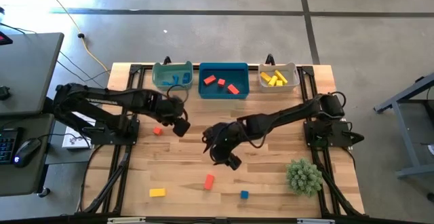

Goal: Sort & place blocks by color
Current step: Put the orange block into the blue bin

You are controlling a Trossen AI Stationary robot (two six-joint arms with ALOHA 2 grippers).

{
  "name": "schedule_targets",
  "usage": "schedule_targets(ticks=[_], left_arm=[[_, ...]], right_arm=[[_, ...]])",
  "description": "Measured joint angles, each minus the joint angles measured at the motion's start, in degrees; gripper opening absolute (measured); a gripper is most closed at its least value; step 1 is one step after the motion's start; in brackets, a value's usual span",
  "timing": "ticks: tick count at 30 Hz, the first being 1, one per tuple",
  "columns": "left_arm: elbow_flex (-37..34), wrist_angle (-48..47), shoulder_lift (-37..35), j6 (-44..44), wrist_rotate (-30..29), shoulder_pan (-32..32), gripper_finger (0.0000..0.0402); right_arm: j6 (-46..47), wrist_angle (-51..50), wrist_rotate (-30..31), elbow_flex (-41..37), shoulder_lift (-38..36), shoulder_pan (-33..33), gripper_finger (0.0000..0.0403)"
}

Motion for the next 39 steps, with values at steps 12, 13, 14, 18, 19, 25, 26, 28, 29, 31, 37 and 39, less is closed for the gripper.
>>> schedule_targets(ticks=[12, 13, 14, 18, 19, 25, 26, 28, 29, 31, 37, 39], left_arm=[[0.00, -0.04, 0.00, -9.07, -3.73, -8.24, 0.0223], [0.00, -0.03, 0.00, -9.48, -3.95, -8.51, 0.0223], [0.00, -0.02, 0.00, -9.80, -4.12, -8.77, 0.0223], [0.00, -0.02, 0.00, -10.85, -5.27, -9.52, 0.0223], [0.00, -0.02, 0.00, -10.88, -5.32, -9.65, 0.0223], [0.00, -0.02, 0.00, -10.86, -5.33, -9.63, 0.0223], [0.00, -0.02, 0.00, -10.88, -5.40, -9.61, 0.0223], [0.00, -0.02, 0.00, -10.86, -5.71, -9.63, 0.0223], [0.00, -0.02, 0.00, -10.86, -5.83, -9.63, 0.0223], [0.00, -0.02, 0.00, -10.86, -6.17, -9.63, 0.0223], [0.00, -0.01, 0.00, -10.86, -6.68, -9.61, 0.0223], [0.00, -0.01, 0.00, -10.84, -6.74, -9.61, 0.0223]], right_arm=[[-11.74, 1.97, -0.20, -0.04, 5.74, 3.20, 0.0277], [-12.53, 2.20, -0.21, -0.04, 6.15, 3.43, 0.0277], [-13.23, 2.65, -0.20, -0.04, 6.52, 3.61, 0.0277], [-15.53, 4.13, -0.25, -0.04, 8.15, 4.25, 0.0277], [-15.84, 4.42, -0.26, -0.04, 8.50, 4.42, 0.0277], [-16.27, 6.69, -0.65, -0.04, 10.13, 4.98, 0.0277], [-16.26, 6.97, -0.87, -0.04, 10.44, 4.98, 0.0277], [-15.90, 7.25, -1.88, -0.04, 10.99, 4.98, 0.0277], [-15.84, 7.58, -2.17, -0.04, 11.30, 4.98, 0.0277], [-15.83, 7.89, -2.22, -0.04, 11.90, 5.05, 0.0277], [-15.81, 8.75, -2.44, -0.04, 13.83, 5.30, 0.0277], [-15.79, 8.76, -3.18, -0.04, 14.45, 5.42, 0.0277]])
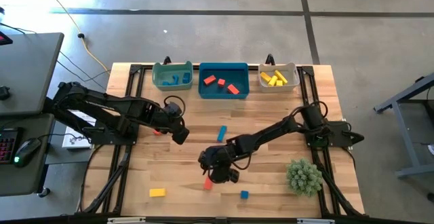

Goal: Sort & place blocks by color
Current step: Put the orange block into the blue bin

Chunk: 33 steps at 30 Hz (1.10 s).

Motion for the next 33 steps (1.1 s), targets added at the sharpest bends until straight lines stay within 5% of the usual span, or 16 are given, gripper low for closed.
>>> schedule_targets(ticks=[18, 23, 28, 33], left_arm=[[0.00, 0.01, 0.00, 1.05, -0.07, 0.00, 0.0223], [0.00, 0.01, 0.00, 1.67, -0.29, 0.00, 0.0223], [0.00, 0.01, 0.00, 2.58, -1.55, 0.02, 0.0223], [0.00, -0.04, 0.00, 4.44, -4.03, 0.09, 0.0223]], right_arm=[[6.36, 3.63, -2.61, 0.04, 6.07, 0.26, 0.0270], [9.68, 3.30, -2.88, 0.09, 6.28, 0.29, 0.0220], [15.15, 3.28, -2.39, 0.09, 6.32, 0.37, 0.0120], [17.82, 3.55, -2.03, 0.09, 6.35, 0.30, 0.0109]])
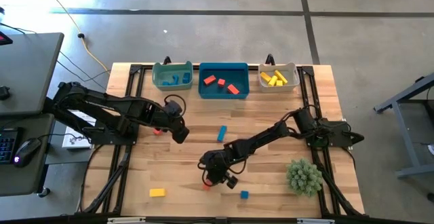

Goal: Sort & place blocks by color
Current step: Put the orange block into the blue bin

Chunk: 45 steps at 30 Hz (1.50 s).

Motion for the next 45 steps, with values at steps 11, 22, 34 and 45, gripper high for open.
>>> schedule_targets(ticks=[11, 22, 34, 45], left_arm=[[0.00, -9.43, 0.00, 1.13, -5.50, 3.68, 0.0223], [-0.02, -14.63, 0.00, 5.78, -8.05, 7.67, 0.0223], [-0.02, -14.87, 0.00, 17.91, -6.28, 13.47, 0.0223], [-0.02, -14.13, 0.01, 28.14, -5.86, 18.45, 0.0223]], right_arm=[[0.21, -2.37, 6.16, -0.02, -1.55, -4.00, 0.0109], [0.38, -5.73, 15.44, -0.11, -6.42, -12.21, 0.0109], [7.39, -8.73, 25.79, -0.02, -14.60, -24.35, 0.0109], [20.11, -9.92, 30.81, 0.00, -16.31, -36.66, 0.0109]])
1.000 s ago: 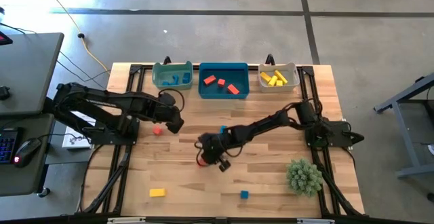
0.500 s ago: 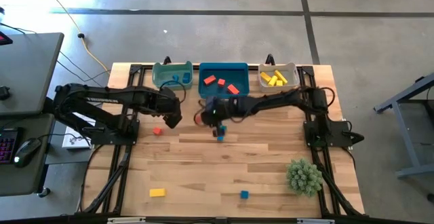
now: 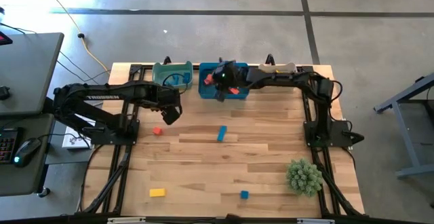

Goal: Sort & place blocks by color
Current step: Put the orange block into the blue bin

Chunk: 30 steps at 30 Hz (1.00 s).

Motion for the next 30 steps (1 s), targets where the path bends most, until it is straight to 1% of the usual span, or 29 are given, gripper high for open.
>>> schedule_targets(ticks=[6, 12, 18, 23, 27, 30], left_arm=[[0.00, 0.04, 0.01, 4.07, 0.46, 1.81, 0.0223], [0.00, 0.20, 0.01, 6.47, 5.56, 2.23, 0.0223], [0.00, 0.54, 0.00, 6.46, 10.36, 1.76, 0.0223], [0.00, 0.61, 0.01, 6.22, 14.42, -0.99, 0.0223], [0.00, 0.63, 0.01, 5.91, 14.86, -4.84, 0.0223], [0.00, 0.63, 0.01, 3.93, 15.29, -8.11, 0.0223]], right_arm=[[6.22, -1.81, -0.65, 0.00, 0.00, -5.61, 0.0109], [14.99, -4.50, -5.53, 0.00, 0.01, -9.85, 0.0110], [22.78, -10.53, -11.84, -0.07, 1.02, -11.65, 0.0110], [23.19, -12.22, -12.55, -0.55, 1.03, -11.75, 0.0112], [23.16, -12.67, -12.96, -0.56, 1.03, -11.73, 0.0119], [23.15, -12.65, -12.96, -0.57, 1.03, -11.73, 0.0136]])
